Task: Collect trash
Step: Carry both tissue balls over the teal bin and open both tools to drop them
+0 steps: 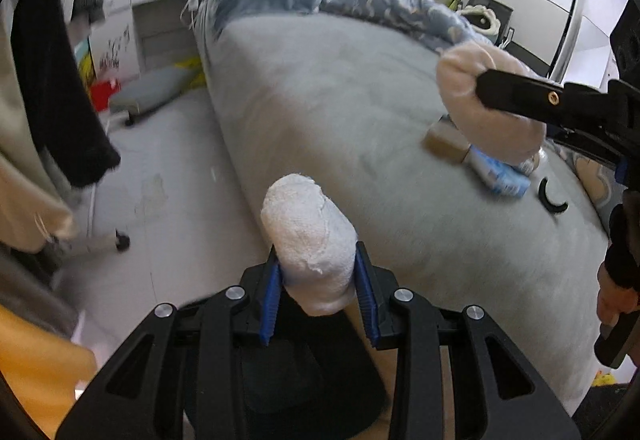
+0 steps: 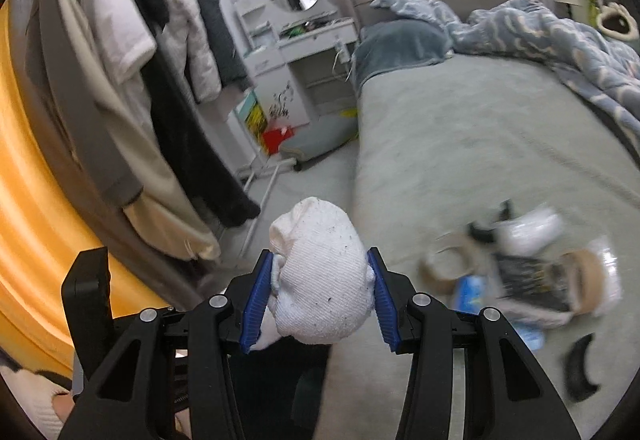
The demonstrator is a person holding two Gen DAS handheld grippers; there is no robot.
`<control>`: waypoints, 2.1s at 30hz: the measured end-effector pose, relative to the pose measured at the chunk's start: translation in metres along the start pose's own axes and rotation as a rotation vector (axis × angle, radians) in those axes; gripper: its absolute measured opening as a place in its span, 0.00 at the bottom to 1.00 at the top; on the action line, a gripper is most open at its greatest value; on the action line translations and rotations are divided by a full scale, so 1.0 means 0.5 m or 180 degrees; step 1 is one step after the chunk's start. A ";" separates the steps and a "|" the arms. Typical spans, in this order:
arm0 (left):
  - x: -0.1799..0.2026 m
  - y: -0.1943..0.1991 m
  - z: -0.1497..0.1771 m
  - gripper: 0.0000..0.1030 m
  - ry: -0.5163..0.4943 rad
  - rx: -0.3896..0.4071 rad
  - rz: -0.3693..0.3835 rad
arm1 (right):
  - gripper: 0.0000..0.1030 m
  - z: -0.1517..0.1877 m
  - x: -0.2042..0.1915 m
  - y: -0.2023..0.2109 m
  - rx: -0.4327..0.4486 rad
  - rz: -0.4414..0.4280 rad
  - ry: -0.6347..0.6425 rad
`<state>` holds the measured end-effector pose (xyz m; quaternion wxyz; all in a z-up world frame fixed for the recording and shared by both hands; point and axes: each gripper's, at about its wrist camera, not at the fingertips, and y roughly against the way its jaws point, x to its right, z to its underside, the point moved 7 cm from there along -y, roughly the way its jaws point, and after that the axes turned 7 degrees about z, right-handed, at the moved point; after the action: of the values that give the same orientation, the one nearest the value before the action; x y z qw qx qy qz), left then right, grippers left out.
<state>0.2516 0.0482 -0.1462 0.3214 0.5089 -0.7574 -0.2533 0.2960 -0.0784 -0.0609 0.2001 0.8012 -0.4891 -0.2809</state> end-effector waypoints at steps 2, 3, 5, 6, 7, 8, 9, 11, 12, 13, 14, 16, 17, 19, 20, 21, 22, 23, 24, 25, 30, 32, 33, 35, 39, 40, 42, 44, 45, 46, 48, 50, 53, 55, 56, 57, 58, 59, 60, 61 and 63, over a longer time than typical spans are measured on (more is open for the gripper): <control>-0.022 -0.003 0.020 0.36 0.0075 -0.0092 0.0018 | 0.47 0.013 -0.029 -0.025 -0.0088 0.0021 0.0067; -0.029 -0.004 0.029 0.36 0.0113 -0.0138 0.0025 | 0.47 0.018 -0.040 -0.036 -0.0129 0.0014 0.0075; -0.052 -0.010 0.053 0.36 0.0199 -0.0256 0.0032 | 0.47 0.031 -0.059 -0.058 -0.0226 0.0001 0.0087; -0.058 -0.012 0.062 0.36 0.0227 -0.0297 0.0034 | 0.47 0.039 -0.065 -0.068 -0.0270 0.0001 0.0098; -0.069 -0.015 0.073 0.36 0.0269 -0.0356 0.0035 | 0.47 0.046 -0.075 -0.079 -0.0317 -0.0003 0.0114; -0.080 -0.018 0.085 0.36 0.0315 -0.0417 0.0043 | 0.47 0.052 -0.082 -0.087 -0.0359 -0.0009 0.0129; -0.086 -0.021 0.093 0.36 0.0343 -0.0461 0.0049 | 0.47 0.060 -0.091 -0.097 -0.0407 -0.0008 0.0145; -0.106 -0.029 0.114 0.36 0.0417 -0.0571 0.0048 | 0.47 0.075 -0.107 -0.115 -0.0503 0.0002 0.0167; -0.117 -0.032 0.127 0.36 0.0463 -0.0642 0.0059 | 0.47 0.083 -0.111 -0.123 -0.0543 0.0003 0.0170; -0.122 -0.033 0.135 0.36 0.0494 -0.0680 0.0068 | 0.47 0.089 -0.116 -0.131 -0.0584 0.0005 0.0168; -0.129 -0.035 0.144 0.36 0.0533 -0.0725 0.0073 | 0.47 0.097 -0.122 -0.140 -0.0632 0.0004 0.0165; -0.140 -0.040 0.164 0.36 0.0580 -0.0826 0.0085 | 0.47 0.111 -0.128 -0.152 -0.0710 0.0014 0.0174; -0.144 -0.041 0.172 0.36 0.0601 -0.0868 0.0094 | 0.47 0.116 -0.130 -0.158 -0.0746 0.0026 0.0186; -0.152 -0.044 0.186 0.36 0.0623 -0.0960 0.0103 | 0.47 0.127 -0.137 -0.171 -0.0817 0.0054 0.0214; -0.156 -0.045 0.194 0.36 0.0641 -0.1003 0.0109 | 0.47 0.134 -0.139 -0.177 -0.0858 0.0067 0.0222; -0.158 -0.046 0.200 0.36 0.0657 -0.1030 0.0114 | 0.47 0.139 -0.141 -0.184 -0.0891 0.0078 0.0224; -0.162 -0.047 0.210 0.36 0.0681 -0.1085 0.0128 | 0.47 0.145 -0.143 -0.190 -0.0929 0.0089 0.0224; -0.161 -0.049 0.214 0.36 0.0701 -0.1106 0.0142 | 0.47 0.152 -0.144 -0.197 -0.0977 0.0097 0.0220; -0.160 -0.049 0.217 0.36 0.0727 -0.1131 0.0164 | 0.47 0.158 -0.144 -0.202 -0.1015 0.0099 0.0212; -0.160 -0.049 0.223 0.36 0.0748 -0.1175 0.0192 | 0.47 0.164 -0.145 -0.207 -0.1053 0.0099 0.0205; -0.158 -0.055 0.246 0.41 0.0819 -0.1381 0.0269 | 0.47 0.192 -0.153 -0.232 -0.1215 0.0104 0.0212; -0.162 -0.056 0.253 0.46 0.0821 -0.1436 0.0271 | 0.47 0.203 -0.158 -0.243 -0.1281 0.0106 0.0220; -0.165 -0.055 0.256 0.47 0.0825 -0.1451 0.0273 | 0.47 0.208 -0.158 -0.247 -0.1309 0.0110 0.0226; -0.173 -0.051 0.258 0.55 0.0844 -0.1468 0.0260 | 0.47 0.219 -0.160 -0.256 -0.1373 0.0126 0.0237; -0.191 -0.040 0.253 0.70 0.0900 -0.1420 0.0237 | 0.47 0.236 -0.167 -0.282 -0.1493 0.0155 0.0252; -0.194 -0.033 0.250 0.72 0.0889 -0.1391 0.0209 | 0.47 0.242 -0.169 -0.288 -0.1518 0.0161 0.0260; -0.202 -0.021 0.241 0.73 0.0836 -0.1324 0.0141 | 0.47 0.253 -0.173 -0.300 -0.1571 0.0180 0.0286; -0.210 -0.009 0.234 0.74 0.0820 -0.1266 0.0087 | 0.47 0.265 -0.179 -0.313 -0.1631 0.0190 0.0308; -0.217 -0.001 0.229 0.74 0.0810 -0.1218 0.0045 | 0.47 0.269 -0.181 -0.319 -0.1662 0.0195 0.0319; -0.222 0.004 0.225 0.74 0.0798 -0.1185 0.0020 | 0.47 0.274 -0.183 -0.325 -0.1691 0.0200 0.0331; -0.231 0.018 0.213 0.74 0.0756 -0.1079 -0.0034 | 0.47 0.285 -0.185 -0.337 -0.1747 0.0218 0.0357; -0.240 0.036 0.198 0.74 0.0690 -0.0955 -0.0102 | 0.47 0.295 -0.186 -0.346 -0.1800 0.0236 0.0379; -0.252 0.067 0.178 0.74 0.0594 -0.0774 -0.0175 | 0.47 0.313 -0.189 -0.363 -0.1888 0.0262 0.0400; -0.258 0.079 0.164 0.74 0.0574 -0.0667 -0.0183 | 0.47 0.327 -0.189 -0.368 -0.1947 0.0281 0.0421; -0.265 0.083 0.157 0.74 0.0574 -0.0615 -0.0178 | 0.47 0.334 -0.190 -0.372 -0.1978 0.0289 0.0431; -0.264 0.091 0.151 0.74 0.0574 -0.0572 -0.0178 | 0.47 0.343 -0.191 -0.376 -0.2011 0.0294 0.0441; -0.267 0.102 0.143 0.74 0.0564 -0.0508 -0.0180 | 0.47 0.351 -0.192 -0.381 -0.2047 0.0297 0.0454; -0.268 0.104 0.140 0.74 0.0555 -0.0473 -0.0184 | 0.47 0.361 -0.194 -0.386 -0.2081 0.0299 0.0469; -0.271 0.108 0.133 0.75 0.0546 -0.0433 -0.0189 | 0.47 0.369 -0.198 -0.390 -0.2113 0.0300 0.0488; -0.273 0.116 0.128 0.75 0.0534 -0.0390 -0.0190 | 0.47 0.378 -0.200 -0.392 -0.2145 0.0302 0.0509; -0.268 0.128 0.118 0.75 0.0521 -0.0311 -0.0191 | 0.47 0.395 -0.206 -0.402 -0.2217 0.0310 0.0556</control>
<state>0.2058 0.1993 -0.1709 0.3989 0.5340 -0.6998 -0.2570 0.2661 0.0935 -0.3050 0.5152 0.6817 -0.3827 -0.3512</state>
